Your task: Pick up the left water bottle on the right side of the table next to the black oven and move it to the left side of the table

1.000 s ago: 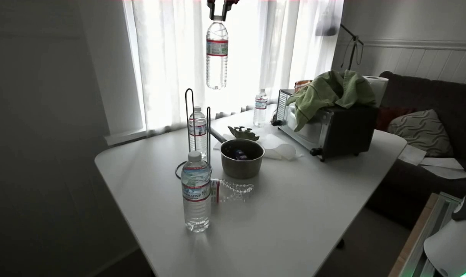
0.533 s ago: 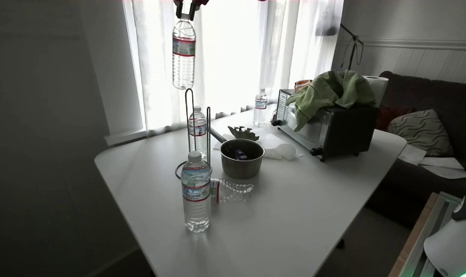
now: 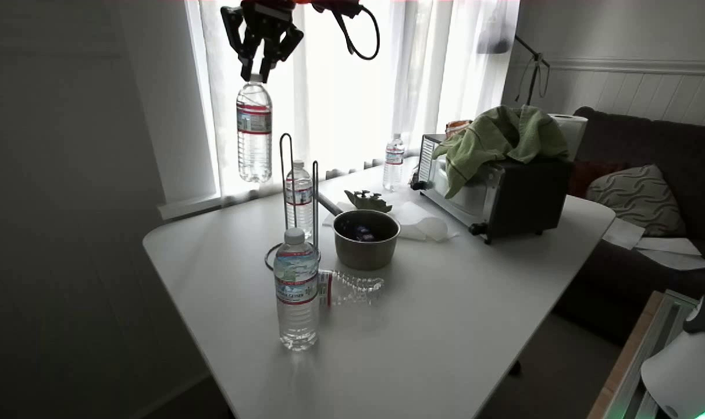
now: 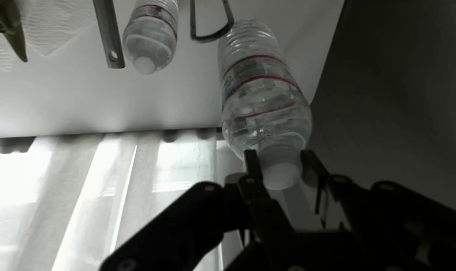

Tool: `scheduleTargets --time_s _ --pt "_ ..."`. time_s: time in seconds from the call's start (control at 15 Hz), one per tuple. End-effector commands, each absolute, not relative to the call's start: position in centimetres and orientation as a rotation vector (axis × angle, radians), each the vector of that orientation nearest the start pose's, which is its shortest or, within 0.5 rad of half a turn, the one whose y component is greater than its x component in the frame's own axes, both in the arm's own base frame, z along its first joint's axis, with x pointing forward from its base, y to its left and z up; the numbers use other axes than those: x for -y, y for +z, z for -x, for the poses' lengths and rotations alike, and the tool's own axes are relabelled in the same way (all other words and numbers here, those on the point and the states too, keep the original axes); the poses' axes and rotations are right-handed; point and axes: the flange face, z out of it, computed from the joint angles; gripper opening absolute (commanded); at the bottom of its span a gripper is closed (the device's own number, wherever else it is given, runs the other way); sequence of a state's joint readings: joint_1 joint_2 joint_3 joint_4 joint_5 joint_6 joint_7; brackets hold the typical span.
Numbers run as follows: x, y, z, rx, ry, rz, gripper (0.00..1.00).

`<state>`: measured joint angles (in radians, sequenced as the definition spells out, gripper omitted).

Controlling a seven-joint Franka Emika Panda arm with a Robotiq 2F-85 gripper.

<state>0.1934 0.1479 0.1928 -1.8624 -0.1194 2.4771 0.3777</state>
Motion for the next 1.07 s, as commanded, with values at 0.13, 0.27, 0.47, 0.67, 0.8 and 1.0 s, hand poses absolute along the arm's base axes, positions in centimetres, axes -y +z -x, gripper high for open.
scheduleTargets --time_s 0.13,0.27,0.47,0.67,0.8,1.0 --pt "-24.4 46.7 -59.0 0.183 -0.624 2.936 0.31" --pt "-24.5 46.5 -59.0 0.19 -0.621 2.936 0.31" --pt "-24.5 46.6 -59.0 0.192 -0.624 2.934 0.31" --pt "-25.9 45.4 -59.4 0.256 -0.581 2.929 0.08" --pt "-27.1 43.2 -59.7 0.329 -0.528 2.937 0.08" --pt "-29.0 39.5 -59.7 0.446 -0.451 2.942 0.08"
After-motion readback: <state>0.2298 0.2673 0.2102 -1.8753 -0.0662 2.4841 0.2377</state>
